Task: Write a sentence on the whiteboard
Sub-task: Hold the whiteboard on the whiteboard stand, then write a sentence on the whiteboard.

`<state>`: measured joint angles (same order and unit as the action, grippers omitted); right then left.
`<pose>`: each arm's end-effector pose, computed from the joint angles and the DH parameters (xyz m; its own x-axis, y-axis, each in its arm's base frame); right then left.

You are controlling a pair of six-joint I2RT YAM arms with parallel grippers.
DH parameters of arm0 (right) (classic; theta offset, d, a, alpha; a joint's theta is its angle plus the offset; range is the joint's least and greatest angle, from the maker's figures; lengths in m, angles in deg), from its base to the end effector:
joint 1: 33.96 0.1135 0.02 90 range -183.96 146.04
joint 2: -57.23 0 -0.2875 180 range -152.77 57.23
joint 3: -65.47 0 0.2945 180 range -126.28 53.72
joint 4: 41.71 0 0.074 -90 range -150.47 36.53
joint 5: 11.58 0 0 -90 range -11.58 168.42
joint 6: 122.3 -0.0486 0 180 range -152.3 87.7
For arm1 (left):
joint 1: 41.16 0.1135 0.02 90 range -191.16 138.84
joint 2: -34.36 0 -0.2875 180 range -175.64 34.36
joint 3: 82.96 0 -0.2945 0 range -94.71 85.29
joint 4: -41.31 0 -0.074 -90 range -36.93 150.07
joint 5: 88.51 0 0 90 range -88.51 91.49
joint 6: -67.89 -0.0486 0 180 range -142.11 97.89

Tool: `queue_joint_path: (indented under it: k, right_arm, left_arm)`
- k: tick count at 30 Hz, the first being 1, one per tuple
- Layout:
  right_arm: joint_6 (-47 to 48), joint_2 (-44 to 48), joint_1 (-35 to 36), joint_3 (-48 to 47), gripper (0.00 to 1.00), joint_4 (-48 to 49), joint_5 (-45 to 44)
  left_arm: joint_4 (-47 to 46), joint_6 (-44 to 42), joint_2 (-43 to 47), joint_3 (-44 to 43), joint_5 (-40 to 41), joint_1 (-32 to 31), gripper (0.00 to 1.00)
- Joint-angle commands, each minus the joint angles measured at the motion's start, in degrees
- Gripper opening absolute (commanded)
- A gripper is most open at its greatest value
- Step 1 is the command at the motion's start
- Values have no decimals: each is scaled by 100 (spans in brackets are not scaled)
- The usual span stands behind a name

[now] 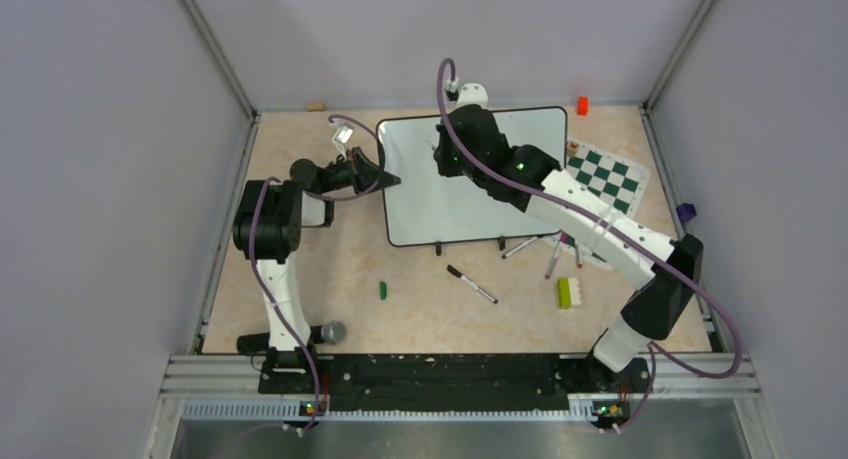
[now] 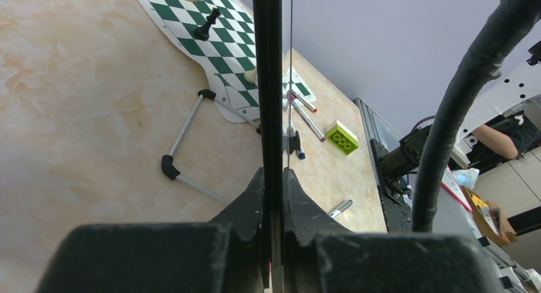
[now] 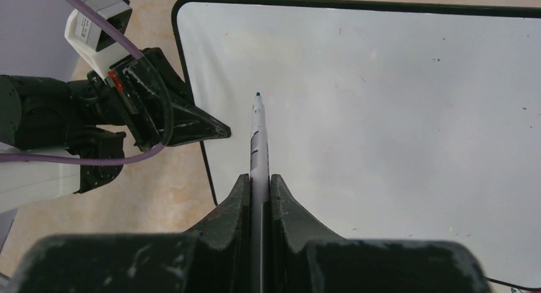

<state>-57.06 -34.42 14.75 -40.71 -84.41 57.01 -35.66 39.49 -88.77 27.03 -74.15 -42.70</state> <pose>0.2895 0.3027 0.4185 -0.4869 0.0365 -0.8727 -0.3119 0.9260 0.2127 0.4312 -0.0587 0.1535 -0.5927 -0.2023 -0.7796 0.7800 0.0970 -0.6182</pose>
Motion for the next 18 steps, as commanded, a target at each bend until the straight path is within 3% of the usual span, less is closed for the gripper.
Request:
queue_joint_path:
  k: [1,18]
  right_arm:
    - [-145,-400,194,-732,0,-241,-261]
    - [4,-1429,333,-1745,0,137,73]
  left_arm:
    - [-400,-358,-3,151,-981,-46,0]
    - [-394,-315,-81,148,-878,-35,0]
